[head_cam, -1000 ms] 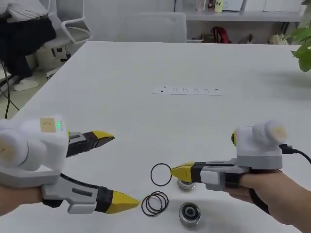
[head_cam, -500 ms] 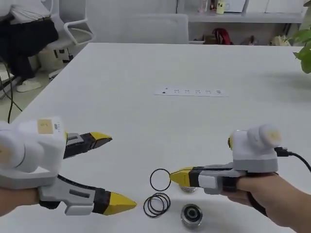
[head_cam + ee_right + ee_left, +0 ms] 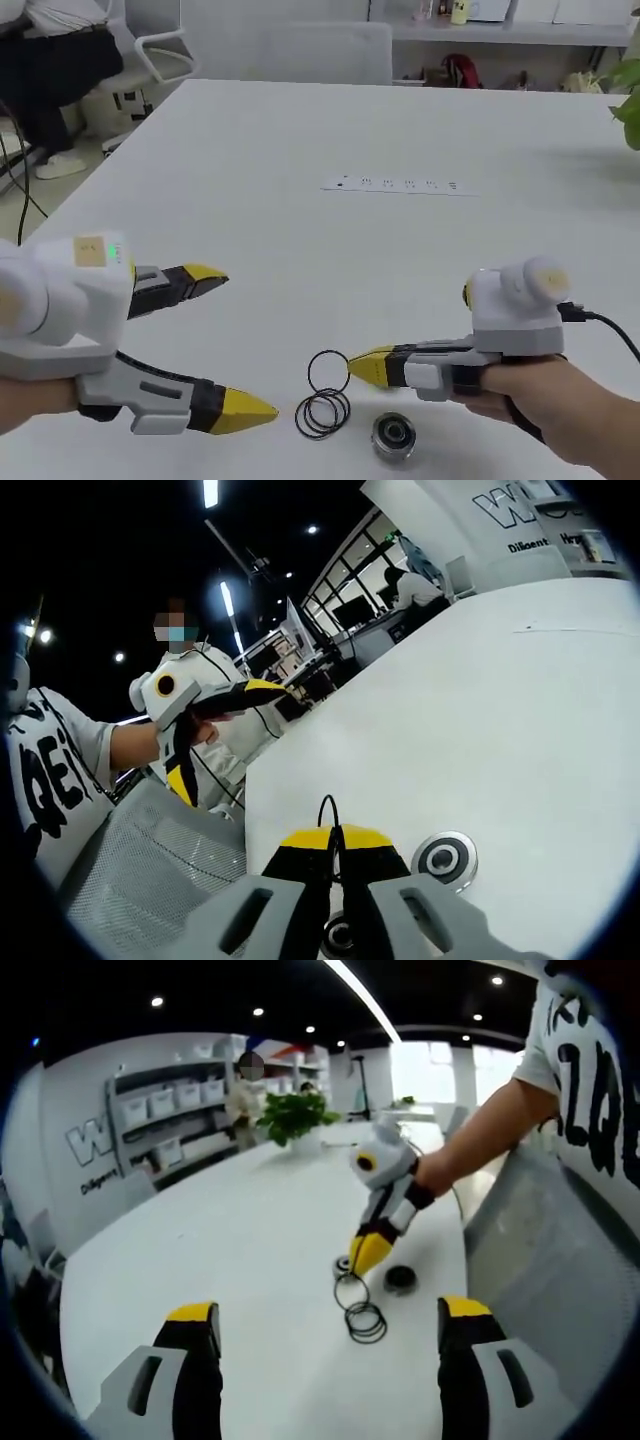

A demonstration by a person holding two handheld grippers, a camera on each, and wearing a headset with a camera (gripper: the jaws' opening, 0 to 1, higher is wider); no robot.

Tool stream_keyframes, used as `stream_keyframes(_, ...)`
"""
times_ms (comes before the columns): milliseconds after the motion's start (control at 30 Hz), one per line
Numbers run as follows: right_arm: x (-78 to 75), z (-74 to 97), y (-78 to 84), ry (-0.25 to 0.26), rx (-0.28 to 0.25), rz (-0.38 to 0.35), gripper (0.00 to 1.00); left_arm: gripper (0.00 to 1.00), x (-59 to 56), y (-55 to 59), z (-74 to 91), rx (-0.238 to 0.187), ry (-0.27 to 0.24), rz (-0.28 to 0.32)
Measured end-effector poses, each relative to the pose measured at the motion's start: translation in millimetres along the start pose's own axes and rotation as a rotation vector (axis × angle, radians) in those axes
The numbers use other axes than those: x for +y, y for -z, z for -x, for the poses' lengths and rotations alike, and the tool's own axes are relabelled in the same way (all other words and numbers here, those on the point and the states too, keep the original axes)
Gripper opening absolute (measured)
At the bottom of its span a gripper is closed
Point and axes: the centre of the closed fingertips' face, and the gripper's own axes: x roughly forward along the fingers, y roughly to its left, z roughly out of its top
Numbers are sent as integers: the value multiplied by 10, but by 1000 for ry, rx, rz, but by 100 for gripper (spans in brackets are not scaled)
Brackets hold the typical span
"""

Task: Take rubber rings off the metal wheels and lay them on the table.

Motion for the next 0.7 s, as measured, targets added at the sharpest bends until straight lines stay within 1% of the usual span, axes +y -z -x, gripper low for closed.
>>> stream_keyframes(167, -3, -25, 34, 3, 16, 1, 0, 91, 9, 7, 1, 1, -1, 1)
stream_keyframes(333, -52, -24, 105, 20, 39, -9, 0, 91, 13, 11, -4, 1, -3, 2)
stream_keyframes(467, -64, -19, 138, 26, 50, -13, 0, 91, 2, 21, -12, 3, -1, 2)
stream_keyframes(533, -94, -17, 176, 43, 68, -19, 0, 91, -9, 30, -15, 7, 2, 0)
stream_keyframes(700, -107, -16, 211, 48, 83, -17, 0, 91, -14, 50, -12, 13, 5, -1)
